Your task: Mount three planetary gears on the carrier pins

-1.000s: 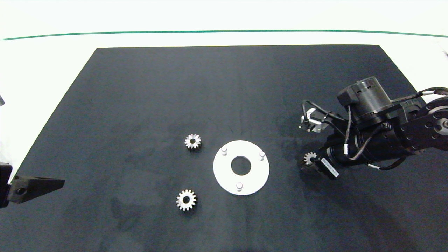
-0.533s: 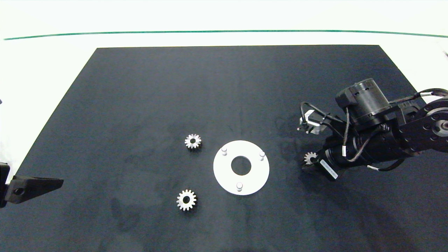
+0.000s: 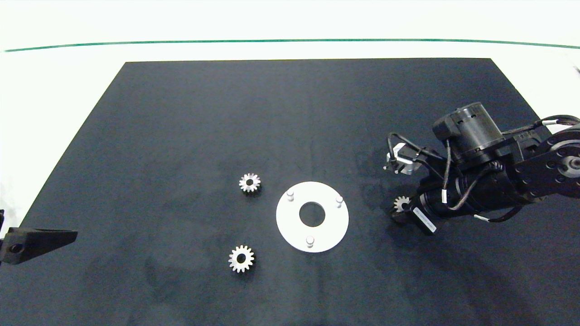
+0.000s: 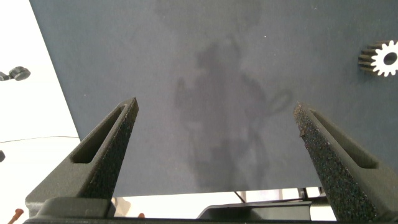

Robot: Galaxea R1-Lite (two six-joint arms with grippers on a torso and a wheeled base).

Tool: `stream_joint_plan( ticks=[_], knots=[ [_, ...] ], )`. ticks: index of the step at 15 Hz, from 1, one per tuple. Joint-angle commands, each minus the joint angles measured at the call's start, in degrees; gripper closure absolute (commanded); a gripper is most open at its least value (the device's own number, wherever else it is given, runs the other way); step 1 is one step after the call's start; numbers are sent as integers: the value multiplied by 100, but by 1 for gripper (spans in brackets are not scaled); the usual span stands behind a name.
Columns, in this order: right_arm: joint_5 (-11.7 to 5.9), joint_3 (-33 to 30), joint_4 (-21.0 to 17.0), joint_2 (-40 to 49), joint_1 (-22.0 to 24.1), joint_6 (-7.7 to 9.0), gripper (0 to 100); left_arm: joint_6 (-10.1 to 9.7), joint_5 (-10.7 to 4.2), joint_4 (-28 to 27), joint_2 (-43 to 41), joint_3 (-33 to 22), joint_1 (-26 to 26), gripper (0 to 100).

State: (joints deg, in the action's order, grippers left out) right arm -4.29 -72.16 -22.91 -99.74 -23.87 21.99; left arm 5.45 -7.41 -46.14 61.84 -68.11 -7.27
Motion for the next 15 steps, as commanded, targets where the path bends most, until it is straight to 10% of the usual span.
stream_joint_plan(
  ticks=[1,15],
  knots=[
    [-10,0,-12,-19,-30,16,60,0,-6,-26,-50,-9,-3,0],
    [-116,193,5,-107,-39,-2,88,53,-6,-26,-146,-9,-3,0]
  ],
)
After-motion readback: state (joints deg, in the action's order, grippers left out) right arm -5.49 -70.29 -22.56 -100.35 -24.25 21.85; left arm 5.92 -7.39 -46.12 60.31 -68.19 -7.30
